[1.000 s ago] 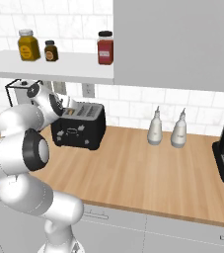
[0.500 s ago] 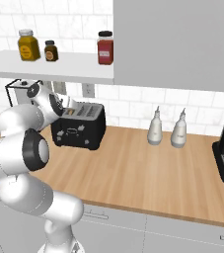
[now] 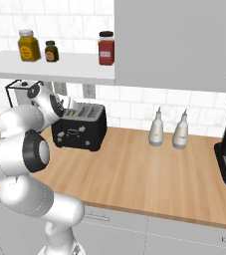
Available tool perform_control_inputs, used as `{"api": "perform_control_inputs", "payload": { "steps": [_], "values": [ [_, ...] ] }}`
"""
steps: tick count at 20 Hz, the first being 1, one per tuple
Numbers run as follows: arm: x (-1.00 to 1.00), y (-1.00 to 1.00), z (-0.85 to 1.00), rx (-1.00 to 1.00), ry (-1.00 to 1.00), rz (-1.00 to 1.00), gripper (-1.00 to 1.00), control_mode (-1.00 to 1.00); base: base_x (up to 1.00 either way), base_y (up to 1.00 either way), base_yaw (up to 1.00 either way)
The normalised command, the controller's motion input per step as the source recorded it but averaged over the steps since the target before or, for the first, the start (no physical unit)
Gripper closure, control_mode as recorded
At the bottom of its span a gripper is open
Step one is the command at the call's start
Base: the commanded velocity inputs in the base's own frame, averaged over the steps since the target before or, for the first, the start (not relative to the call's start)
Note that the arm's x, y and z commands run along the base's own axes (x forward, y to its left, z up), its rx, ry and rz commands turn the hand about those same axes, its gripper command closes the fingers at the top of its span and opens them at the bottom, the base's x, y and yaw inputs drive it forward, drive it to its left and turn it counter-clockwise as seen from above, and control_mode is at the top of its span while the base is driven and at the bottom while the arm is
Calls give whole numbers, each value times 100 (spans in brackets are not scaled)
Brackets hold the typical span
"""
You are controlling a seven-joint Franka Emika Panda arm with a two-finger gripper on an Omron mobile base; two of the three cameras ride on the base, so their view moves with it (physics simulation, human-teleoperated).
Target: Start the toaster. Once the lever pops up, take the bread to the plate on the dining counter.
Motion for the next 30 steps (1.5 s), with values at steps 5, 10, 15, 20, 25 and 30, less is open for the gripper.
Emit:
{"api": "perform_control_inputs", "payload": {
  "steps": [5,10,15,20,25,30],
  "values": [
    [0,0,0,0,0,0,-100,-100,0,0,0],
    [0,0,0,0,0,0,-100,-100,0,0,0],
    [0,0,0,0,0,0,-100,-100,0,0,0],
    [0,0,0,0,0,0,-100,-100,0,0,0],
    [0,0,0,0,0,0,-100,-100,0,0,0],
    [0,0,0,0,0,0,-100,-100,0,0,0]
  ]
}}
